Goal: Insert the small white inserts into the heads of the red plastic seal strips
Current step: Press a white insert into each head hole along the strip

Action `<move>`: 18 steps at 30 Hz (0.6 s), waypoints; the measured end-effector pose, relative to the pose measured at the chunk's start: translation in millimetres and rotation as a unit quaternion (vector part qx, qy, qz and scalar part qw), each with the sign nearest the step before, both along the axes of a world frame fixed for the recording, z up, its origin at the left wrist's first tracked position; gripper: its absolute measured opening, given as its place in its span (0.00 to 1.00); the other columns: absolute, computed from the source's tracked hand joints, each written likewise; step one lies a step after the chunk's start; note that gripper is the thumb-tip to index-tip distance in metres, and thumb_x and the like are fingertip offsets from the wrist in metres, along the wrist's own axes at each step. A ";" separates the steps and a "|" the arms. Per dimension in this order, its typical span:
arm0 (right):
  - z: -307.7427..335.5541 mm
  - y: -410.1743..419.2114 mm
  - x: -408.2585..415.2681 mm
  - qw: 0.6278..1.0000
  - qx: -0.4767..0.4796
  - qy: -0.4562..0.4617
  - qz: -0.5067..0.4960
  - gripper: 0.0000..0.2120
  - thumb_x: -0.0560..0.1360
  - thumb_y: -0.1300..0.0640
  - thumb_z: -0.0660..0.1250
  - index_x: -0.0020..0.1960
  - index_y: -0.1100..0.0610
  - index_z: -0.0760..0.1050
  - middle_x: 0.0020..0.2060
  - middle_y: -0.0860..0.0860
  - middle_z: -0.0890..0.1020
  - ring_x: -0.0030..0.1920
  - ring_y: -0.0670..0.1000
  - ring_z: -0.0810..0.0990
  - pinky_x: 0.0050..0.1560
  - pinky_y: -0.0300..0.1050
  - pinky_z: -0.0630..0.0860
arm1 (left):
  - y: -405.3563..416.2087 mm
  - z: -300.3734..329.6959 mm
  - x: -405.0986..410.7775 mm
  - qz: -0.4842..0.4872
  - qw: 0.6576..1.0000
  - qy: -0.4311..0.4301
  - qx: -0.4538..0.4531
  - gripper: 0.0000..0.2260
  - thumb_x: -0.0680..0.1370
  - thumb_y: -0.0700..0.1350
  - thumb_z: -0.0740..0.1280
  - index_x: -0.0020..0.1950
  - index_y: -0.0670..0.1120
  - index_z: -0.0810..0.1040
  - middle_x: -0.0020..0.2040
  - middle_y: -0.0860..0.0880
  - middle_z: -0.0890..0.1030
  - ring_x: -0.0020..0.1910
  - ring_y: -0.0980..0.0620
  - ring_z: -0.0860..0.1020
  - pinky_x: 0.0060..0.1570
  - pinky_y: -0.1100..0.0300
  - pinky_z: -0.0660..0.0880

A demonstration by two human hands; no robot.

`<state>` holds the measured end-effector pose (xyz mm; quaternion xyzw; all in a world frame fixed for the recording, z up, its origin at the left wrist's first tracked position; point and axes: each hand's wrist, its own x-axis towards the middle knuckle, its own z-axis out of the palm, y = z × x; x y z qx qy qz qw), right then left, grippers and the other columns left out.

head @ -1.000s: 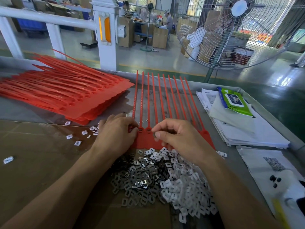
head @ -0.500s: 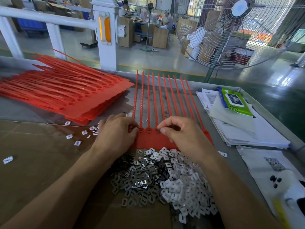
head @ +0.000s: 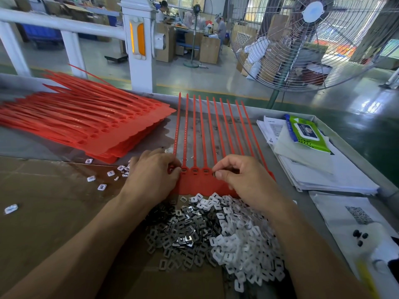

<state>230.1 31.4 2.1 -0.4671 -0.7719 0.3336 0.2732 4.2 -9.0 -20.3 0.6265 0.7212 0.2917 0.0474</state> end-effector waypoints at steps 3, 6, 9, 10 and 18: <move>0.2 -1.1 -1.9 0.999 0.003 -0.023 0.029 0.07 0.81 0.53 0.70 0.49 0.42 0.82 0.43 0.38 0.85 0.45 0.37 0.83 0.44 0.29 0.73 | 0.4 -0.5 0.0 0.002 1.000 0.000 0.002 0.06 0.78 0.53 0.68 0.53 0.59 0.83 0.51 0.57 0.77 0.59 0.50 0.72 0.63 0.46 0.64; -0.8 -5.1 -6.7 0.998 0.008 -0.034 0.053 0.07 0.82 0.52 0.68 0.51 0.41 0.83 0.47 0.36 0.85 0.49 0.37 0.83 0.47 0.28 0.73 | 0.6 -0.6 -0.4 0.002 1.000 0.002 0.001 0.06 0.78 0.54 0.68 0.53 0.59 0.82 0.51 0.57 0.77 0.59 0.50 0.72 0.63 0.46 0.64; -0.9 -7.6 -9.3 0.998 0.005 -0.019 0.056 0.07 0.82 0.53 0.68 0.54 0.42 0.83 0.47 0.36 0.85 0.49 0.34 0.82 0.49 0.33 0.74 | 0.8 -0.5 -0.3 0.001 1.000 0.002 0.002 0.06 0.78 0.54 0.68 0.53 0.59 0.82 0.51 0.58 0.77 0.59 0.51 0.72 0.63 0.46 0.63; -0.7 -7.7 -9.1 0.998 0.003 -0.013 0.055 0.08 0.82 0.53 0.69 0.53 0.42 0.83 0.45 0.35 0.85 0.47 0.34 0.82 0.48 0.32 0.73 | 0.8 -0.5 -0.2 0.000 1.000 0.001 0.003 0.06 0.79 0.54 0.68 0.53 0.59 0.82 0.51 0.58 0.77 0.59 0.51 0.72 0.63 0.46 0.63; -4.6 6.3 3.5 0.997 0.018 0.048 -0.055 0.08 0.79 0.55 0.72 0.49 0.41 0.83 0.43 0.36 0.85 0.42 0.35 0.82 0.44 0.30 0.75 | 0.1 -0.2 -1.0 -0.003 1.000 0.001 -0.001 0.07 0.79 0.54 0.67 0.54 0.59 0.82 0.52 0.58 0.77 0.60 0.51 0.71 0.64 0.47 0.63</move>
